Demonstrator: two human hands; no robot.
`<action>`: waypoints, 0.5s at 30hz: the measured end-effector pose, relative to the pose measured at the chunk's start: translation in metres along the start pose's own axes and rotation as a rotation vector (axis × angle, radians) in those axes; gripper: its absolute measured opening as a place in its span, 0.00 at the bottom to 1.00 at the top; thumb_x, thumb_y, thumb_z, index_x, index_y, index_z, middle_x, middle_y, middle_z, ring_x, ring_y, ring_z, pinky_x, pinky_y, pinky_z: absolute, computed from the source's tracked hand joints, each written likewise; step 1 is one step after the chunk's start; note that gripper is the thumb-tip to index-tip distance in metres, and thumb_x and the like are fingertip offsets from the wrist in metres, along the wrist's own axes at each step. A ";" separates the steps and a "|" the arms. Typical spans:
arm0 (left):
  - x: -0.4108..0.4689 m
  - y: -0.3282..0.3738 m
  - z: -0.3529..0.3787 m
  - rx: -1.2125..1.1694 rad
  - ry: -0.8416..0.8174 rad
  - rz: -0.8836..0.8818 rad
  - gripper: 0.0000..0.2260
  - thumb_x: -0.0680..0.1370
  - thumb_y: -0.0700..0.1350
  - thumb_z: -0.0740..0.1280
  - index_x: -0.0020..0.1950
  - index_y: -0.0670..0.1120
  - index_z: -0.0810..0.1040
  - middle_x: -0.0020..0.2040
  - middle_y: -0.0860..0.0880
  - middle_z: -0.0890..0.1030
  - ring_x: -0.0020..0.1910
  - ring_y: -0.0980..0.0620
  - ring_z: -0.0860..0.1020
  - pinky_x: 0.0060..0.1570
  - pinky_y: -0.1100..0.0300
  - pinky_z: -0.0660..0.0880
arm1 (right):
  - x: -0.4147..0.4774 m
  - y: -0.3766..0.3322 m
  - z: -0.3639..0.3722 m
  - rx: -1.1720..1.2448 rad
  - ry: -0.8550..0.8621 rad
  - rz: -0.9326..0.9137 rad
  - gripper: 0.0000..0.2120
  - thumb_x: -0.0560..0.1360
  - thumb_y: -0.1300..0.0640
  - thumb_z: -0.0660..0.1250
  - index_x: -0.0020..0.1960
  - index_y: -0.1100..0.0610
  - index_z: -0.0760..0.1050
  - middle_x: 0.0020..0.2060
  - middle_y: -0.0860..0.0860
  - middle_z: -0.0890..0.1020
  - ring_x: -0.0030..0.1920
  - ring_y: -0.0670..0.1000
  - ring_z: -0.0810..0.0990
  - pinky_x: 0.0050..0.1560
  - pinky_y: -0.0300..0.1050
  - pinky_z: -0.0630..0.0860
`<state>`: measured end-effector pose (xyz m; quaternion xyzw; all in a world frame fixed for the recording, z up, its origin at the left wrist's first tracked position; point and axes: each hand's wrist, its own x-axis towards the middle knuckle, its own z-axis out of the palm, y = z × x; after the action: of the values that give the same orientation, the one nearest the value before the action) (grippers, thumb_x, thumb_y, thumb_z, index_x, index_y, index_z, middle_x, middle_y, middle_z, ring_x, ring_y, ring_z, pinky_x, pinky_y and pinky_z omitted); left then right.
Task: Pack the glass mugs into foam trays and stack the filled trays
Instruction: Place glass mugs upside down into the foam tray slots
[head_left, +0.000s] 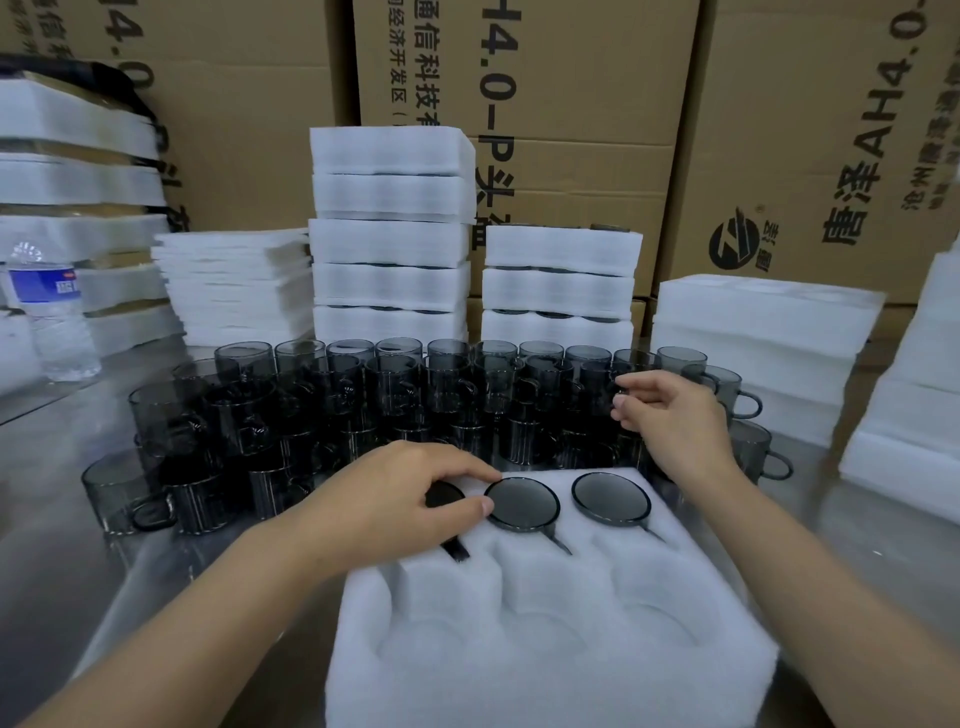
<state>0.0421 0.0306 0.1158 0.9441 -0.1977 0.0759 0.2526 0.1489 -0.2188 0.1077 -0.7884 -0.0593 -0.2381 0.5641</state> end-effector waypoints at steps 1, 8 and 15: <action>0.000 0.000 0.000 0.005 0.000 -0.002 0.12 0.76 0.55 0.65 0.59 0.63 0.77 0.50 0.68 0.79 0.49 0.69 0.76 0.52 0.66 0.74 | -0.001 -0.003 -0.001 0.051 0.022 0.006 0.06 0.73 0.64 0.69 0.47 0.55 0.81 0.40 0.52 0.83 0.36 0.45 0.83 0.44 0.40 0.79; 0.000 0.001 0.000 0.027 0.015 0.001 0.12 0.76 0.56 0.64 0.60 0.62 0.77 0.51 0.68 0.79 0.51 0.69 0.75 0.54 0.65 0.74 | -0.019 -0.035 -0.006 0.225 0.063 -0.104 0.07 0.71 0.64 0.70 0.41 0.53 0.76 0.31 0.46 0.83 0.35 0.49 0.84 0.37 0.40 0.80; -0.001 0.004 0.000 0.275 0.332 0.129 0.17 0.76 0.58 0.62 0.60 0.55 0.80 0.55 0.60 0.81 0.56 0.60 0.77 0.57 0.64 0.69 | -0.052 -0.067 0.006 0.455 -0.145 -0.167 0.09 0.72 0.69 0.69 0.43 0.56 0.74 0.31 0.48 0.82 0.33 0.52 0.84 0.35 0.39 0.80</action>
<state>0.0393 0.0274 0.1175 0.9297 -0.2010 0.2725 0.1450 0.0812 -0.1802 0.1412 -0.6486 -0.2166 -0.2075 0.6996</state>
